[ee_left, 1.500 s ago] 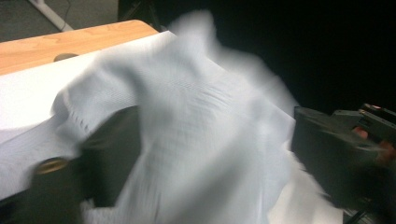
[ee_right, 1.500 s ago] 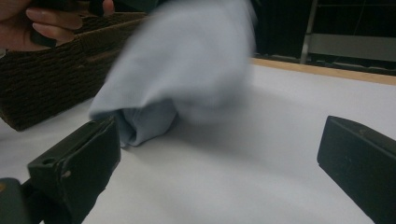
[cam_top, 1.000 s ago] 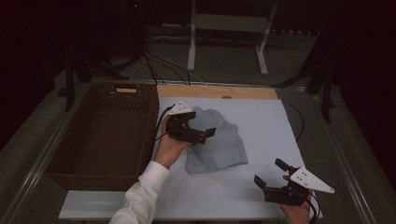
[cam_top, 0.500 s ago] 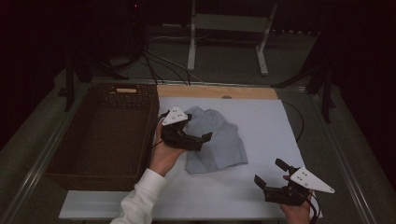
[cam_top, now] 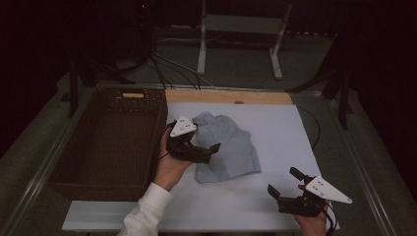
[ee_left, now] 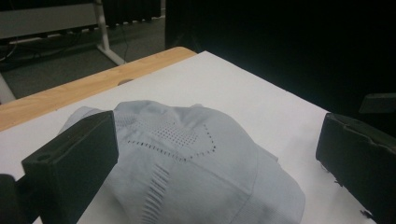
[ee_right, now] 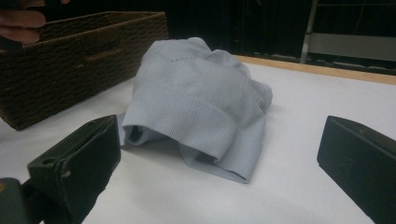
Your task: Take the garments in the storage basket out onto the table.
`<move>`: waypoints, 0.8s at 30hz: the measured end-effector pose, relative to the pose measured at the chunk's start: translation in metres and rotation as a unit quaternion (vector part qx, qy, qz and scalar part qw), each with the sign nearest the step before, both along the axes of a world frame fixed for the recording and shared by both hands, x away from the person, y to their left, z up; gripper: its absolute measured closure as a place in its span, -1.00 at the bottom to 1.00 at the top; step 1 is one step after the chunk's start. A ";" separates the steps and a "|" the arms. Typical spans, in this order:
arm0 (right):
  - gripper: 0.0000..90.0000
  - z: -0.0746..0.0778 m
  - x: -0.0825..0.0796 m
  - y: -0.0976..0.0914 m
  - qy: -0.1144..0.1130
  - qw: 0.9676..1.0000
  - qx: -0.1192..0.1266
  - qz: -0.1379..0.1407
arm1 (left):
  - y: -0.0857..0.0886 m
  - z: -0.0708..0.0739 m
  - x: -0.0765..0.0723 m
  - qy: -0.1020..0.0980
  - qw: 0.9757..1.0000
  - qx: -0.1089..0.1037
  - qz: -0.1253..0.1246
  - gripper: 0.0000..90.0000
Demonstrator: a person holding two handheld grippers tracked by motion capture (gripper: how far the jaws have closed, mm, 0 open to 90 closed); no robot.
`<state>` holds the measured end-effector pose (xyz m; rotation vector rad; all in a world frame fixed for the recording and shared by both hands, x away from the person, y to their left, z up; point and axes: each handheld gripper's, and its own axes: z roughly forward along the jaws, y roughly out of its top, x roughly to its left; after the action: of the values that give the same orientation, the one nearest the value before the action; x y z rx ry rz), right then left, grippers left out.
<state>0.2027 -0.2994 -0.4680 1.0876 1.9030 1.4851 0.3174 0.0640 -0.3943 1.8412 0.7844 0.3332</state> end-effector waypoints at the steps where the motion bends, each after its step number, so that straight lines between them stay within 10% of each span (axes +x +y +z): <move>1: -1.00 0.000 0.000 0.000 0.000 1.000 0.000 0.000 | 0.001 -0.001 -0.001 0.000 1.000 0.000 -0.001 -1.00; 24: -1.00 0.000 0.000 0.001 0.001 1.000 0.000 0.000 | 0.012 -0.026 -0.018 -0.008 1.000 0.002 0.018 -1.00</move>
<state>0.2030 -0.2988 -0.4683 1.0893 1.9054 1.4850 0.2994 0.0760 -0.4202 1.8273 0.8058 0.3726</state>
